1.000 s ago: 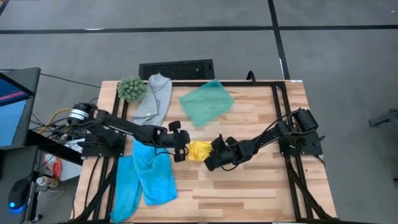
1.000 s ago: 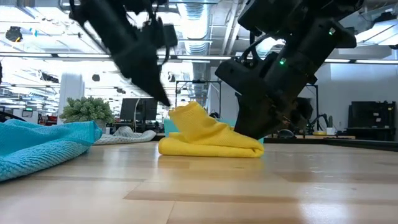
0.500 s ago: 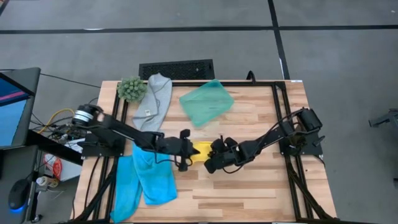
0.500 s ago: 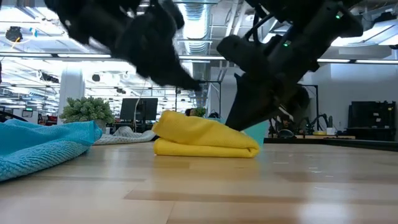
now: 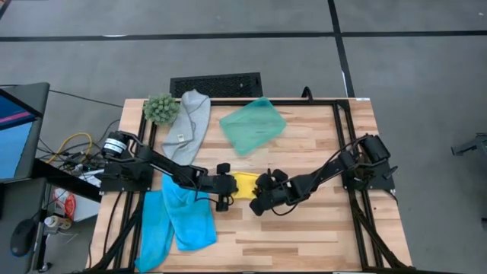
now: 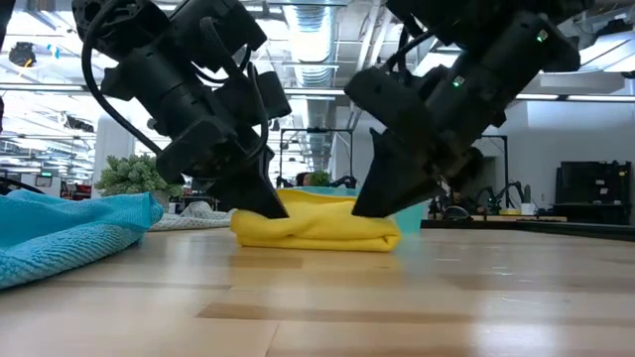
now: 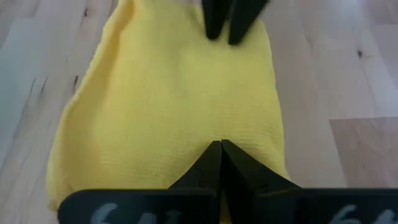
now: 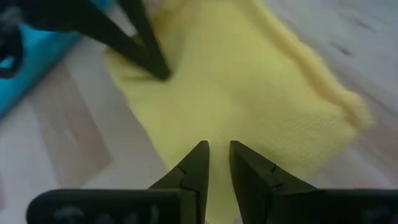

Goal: Fold microfiber towels
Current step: Fold the yellow microfiber towel

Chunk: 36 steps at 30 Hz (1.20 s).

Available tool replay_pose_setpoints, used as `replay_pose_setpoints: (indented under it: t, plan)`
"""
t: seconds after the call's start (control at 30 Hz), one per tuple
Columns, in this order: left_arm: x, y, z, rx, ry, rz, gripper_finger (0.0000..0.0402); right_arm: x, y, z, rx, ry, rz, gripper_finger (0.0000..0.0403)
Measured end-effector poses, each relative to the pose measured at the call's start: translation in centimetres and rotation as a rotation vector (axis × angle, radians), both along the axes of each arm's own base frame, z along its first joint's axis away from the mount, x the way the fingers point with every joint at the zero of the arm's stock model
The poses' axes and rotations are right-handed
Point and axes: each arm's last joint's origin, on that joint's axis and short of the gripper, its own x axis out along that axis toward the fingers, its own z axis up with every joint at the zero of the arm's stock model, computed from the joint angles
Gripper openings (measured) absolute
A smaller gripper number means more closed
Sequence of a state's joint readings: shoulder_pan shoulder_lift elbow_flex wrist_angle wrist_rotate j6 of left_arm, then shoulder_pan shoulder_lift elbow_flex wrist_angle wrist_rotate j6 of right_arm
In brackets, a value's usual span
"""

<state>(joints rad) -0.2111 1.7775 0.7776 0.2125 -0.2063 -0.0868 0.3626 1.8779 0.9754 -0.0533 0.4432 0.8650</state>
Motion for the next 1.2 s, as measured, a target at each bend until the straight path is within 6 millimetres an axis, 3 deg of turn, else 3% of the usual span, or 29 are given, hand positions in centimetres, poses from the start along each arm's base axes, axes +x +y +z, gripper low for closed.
replay_pose_setpoints:
  t: [0.1, 0.23, 0.47, 0.57, 0.67, 0.77, 0.87, 1.03, 1.2]
  plan:
    - [0.0, 0.0, 0.2, 0.000, -0.005, -0.002, 0.0000, -0.1, 0.2, -1.1, -0.015, 0.036, 0.005, 0.0088]
    - [-0.2, 0.0, 1.5, -0.011, -0.039, 0.001, 0.0000, -0.1, 0.1, -1.1, -0.004, 0.036, -0.014, 0.0088]
    - [-0.6, 0.3, 4.6, 0.068, -0.158, 0.035, 0.0000, -0.6, -0.2, 3.2, -0.061, -0.062, 0.022, 0.0088]
    - [-0.6, 0.5, 3.9, 0.112, -0.167, 0.028, 0.0000, -1.2, -0.7, 4.5, -0.165, -0.059, 0.036, 0.0088]
    - [-0.9, 0.8, 1.9, 0.123, -0.121, 0.040, 0.0000, -1.0, -1.4, 5.0, -0.223, -0.049, 0.069, 0.0088]
    - [-1.1, 1.1, 0.2, 0.125, -0.079, 0.092, 0.0000, -0.5, -2.3, 4.2, -0.239, -0.020, 0.073, 0.0088]
    - [-1.6, 1.4, -1.2, 0.138, -0.051, 0.146, 0.0000, 0.0, -3.1, 2.1, -0.253, 0.052, 0.058, 0.0088]
    - [-1.9, 1.4, -1.5, 0.126, -0.051, 0.155, 0.0000, 0.7, -4.1, -1.7, -0.234, 0.145, 0.026, 0.0088]
    - [-1.8, 1.3, -1.4, 0.178, -0.038, 0.110, 0.0000, 1.0, -4.1, -1.7, -0.208, 0.123, 0.035, 0.0088]
